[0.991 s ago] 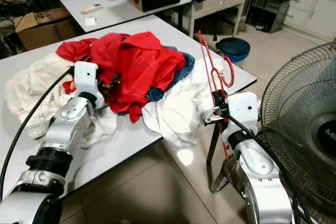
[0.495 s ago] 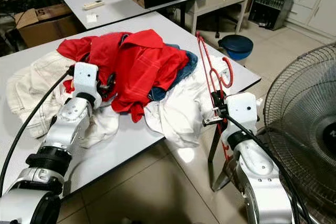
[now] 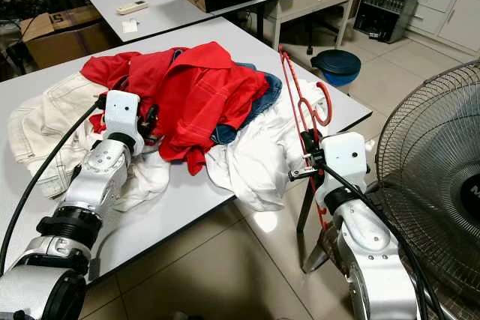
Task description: Hang hanger
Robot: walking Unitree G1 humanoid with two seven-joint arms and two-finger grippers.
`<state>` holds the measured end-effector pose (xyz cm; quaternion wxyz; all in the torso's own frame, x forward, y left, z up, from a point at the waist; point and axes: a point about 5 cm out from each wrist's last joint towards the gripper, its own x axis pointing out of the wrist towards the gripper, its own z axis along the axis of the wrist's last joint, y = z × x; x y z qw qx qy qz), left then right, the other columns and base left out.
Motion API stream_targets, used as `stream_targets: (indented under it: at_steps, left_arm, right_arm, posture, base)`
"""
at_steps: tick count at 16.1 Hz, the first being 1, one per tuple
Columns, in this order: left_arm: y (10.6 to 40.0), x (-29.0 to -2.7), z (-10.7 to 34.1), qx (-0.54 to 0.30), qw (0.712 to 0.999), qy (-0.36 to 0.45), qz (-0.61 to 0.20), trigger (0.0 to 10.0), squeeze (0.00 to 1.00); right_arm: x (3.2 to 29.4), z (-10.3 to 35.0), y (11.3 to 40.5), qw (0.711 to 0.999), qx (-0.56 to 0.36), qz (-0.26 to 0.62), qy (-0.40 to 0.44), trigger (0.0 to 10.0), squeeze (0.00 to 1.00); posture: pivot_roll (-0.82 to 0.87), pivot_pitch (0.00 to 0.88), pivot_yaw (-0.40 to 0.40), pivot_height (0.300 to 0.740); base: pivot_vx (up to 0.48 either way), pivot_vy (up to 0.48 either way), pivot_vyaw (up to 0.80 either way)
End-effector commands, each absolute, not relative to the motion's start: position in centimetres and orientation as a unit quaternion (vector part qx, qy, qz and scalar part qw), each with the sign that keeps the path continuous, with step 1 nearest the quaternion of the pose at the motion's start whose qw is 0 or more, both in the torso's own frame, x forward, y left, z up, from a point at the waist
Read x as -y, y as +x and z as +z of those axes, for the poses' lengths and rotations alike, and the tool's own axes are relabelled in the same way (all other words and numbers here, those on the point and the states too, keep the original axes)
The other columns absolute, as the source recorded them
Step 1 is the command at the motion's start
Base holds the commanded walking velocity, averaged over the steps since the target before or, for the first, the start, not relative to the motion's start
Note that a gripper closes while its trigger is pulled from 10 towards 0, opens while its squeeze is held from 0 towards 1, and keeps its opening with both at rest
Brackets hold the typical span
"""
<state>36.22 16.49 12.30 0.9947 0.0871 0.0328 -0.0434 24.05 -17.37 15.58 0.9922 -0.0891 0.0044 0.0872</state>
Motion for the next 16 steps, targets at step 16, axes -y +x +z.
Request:
stream_targets:
  at_steps: [16]
  left_arm:
    - [38.2,-17.3,20.1,0.120,0.989,0.062,-0.058,0.0,0.00]
  right_arm:
    - [17.2,16.3,24.4,0.991,0.016,0.089,-0.098,10.0,0.00]
  posture:
    - [-0.10,0.000,0.092,0.740]
  base:
    - [0.000,0.000,0.00]
